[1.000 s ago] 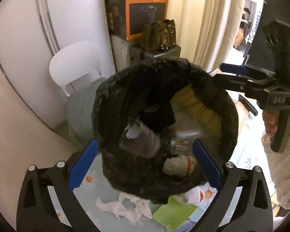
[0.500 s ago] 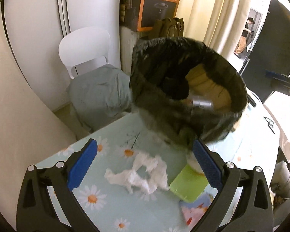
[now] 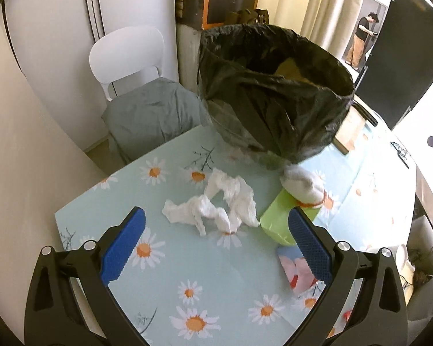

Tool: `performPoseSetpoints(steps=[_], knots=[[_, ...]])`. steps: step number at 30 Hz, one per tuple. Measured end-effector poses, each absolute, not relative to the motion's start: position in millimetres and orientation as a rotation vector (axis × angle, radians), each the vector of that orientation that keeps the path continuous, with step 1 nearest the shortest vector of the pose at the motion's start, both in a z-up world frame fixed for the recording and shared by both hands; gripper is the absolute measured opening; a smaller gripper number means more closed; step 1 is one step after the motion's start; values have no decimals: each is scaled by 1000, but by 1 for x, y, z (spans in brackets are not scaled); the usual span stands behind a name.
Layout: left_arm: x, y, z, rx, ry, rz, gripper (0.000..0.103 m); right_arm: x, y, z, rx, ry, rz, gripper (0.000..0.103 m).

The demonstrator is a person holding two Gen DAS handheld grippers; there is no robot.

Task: Collect trash
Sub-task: 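Move both tools back toward the remaining trash on the table, then hold the white paper cup in right tool while left tool reaches the tissues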

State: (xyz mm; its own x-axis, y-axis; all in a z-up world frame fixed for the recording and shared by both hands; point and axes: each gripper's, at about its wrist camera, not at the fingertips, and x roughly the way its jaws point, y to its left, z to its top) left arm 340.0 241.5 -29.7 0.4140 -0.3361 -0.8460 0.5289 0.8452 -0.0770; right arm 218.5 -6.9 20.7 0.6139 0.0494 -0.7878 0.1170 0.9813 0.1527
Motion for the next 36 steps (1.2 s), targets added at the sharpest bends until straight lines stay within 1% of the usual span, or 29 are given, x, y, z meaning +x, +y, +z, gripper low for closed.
performPoseSetpoints(steps=[5,11,21,24,26,27,28,32,36], knots=[[329,239,-30,220,1029,-553,97,187,-6,15,235,947,-63,89],[318,233,-35,211,1049,-560,97,157,-4,-5,271,1008,-84,89],[304,234,-42,221,1093,-513,97,136,17,-62,220,1145,-64,89],[300,235,-41,226,1100,-502,97,134,24,-81,165,1188,-75,89],[295,236,-39,225,1103,-494,97,135,25,-96,150,1244,-64,84],[293,237,-39,225,1106,-488,97,136,22,-104,156,1271,-61,54],[292,237,-38,224,1107,-483,97,134,18,-108,206,1278,-45,57],[284,238,-35,232,1107,-464,97,131,6,-102,273,1258,-7,56],[275,239,-32,241,1111,-453,97,123,-6,-81,310,1203,23,56]])
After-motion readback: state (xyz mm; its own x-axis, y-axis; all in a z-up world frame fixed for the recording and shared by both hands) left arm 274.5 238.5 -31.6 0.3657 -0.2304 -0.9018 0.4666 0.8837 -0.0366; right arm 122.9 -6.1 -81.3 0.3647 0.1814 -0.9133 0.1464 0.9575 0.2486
